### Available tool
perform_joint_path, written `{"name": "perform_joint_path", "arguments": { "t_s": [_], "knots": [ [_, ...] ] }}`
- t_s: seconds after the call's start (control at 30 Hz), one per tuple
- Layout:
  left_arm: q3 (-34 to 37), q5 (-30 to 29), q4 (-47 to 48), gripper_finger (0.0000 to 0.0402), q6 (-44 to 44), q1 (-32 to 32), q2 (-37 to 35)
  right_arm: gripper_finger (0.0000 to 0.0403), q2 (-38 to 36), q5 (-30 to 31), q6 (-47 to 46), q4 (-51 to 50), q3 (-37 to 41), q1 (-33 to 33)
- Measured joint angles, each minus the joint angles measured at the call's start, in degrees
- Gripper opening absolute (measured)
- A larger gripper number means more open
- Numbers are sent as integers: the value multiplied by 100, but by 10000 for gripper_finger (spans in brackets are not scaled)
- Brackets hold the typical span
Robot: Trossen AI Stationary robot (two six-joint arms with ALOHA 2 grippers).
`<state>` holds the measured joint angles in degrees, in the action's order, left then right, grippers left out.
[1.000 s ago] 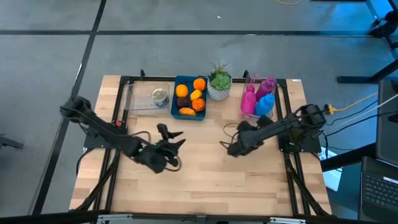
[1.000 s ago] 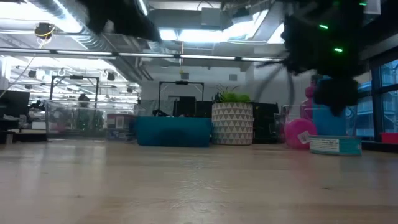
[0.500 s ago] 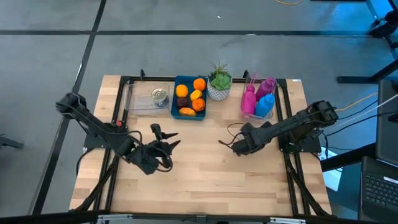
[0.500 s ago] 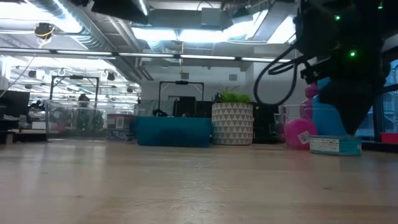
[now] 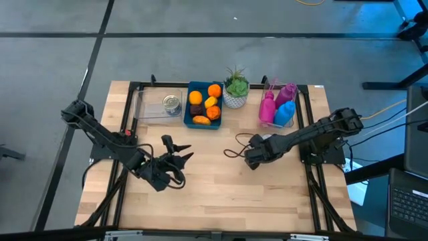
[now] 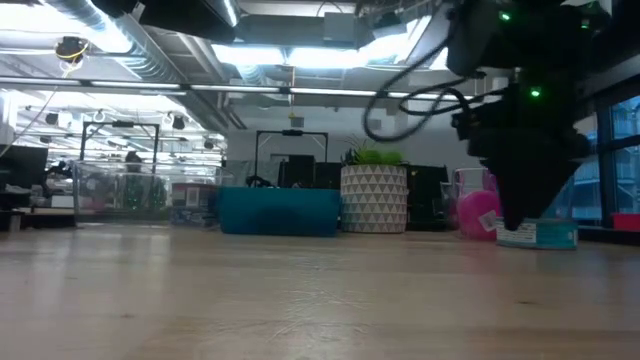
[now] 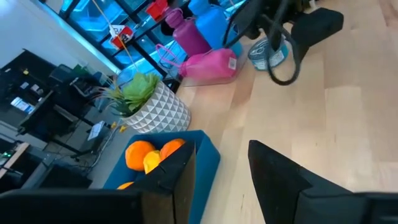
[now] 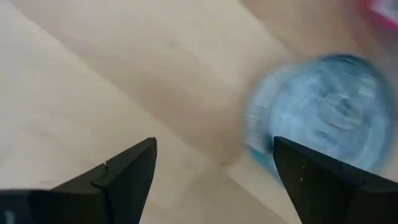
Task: Pick & Place Food Item
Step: Stack the light blue tuna can on top of the blue and pink tuna can into the left transparent bin
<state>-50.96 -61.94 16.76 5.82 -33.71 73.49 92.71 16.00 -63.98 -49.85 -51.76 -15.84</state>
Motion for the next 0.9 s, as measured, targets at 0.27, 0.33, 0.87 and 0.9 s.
{"name": "perform_joint_path", "arguments": {
  "t_s": [0.27, 0.33, 0.87, 0.9],
  "knots": [
    [0, 42, 21, 139, 42, -1, 0, 320, -3, -395, 343, 943, -8, 50],
    [0, 48, 22, 139, 42, -1, 0, 320, 0, -547, 479, 1308, -3, 49],
    [0, 72, 193, 139, 114, -1, 0, 320, -74, 68, 1132, 1873, -529, 111],
    [0, 129, 192, 139, 146, 0, 0, 320, -73, 188, 985, 1557, -558, 143]
  ]
}}
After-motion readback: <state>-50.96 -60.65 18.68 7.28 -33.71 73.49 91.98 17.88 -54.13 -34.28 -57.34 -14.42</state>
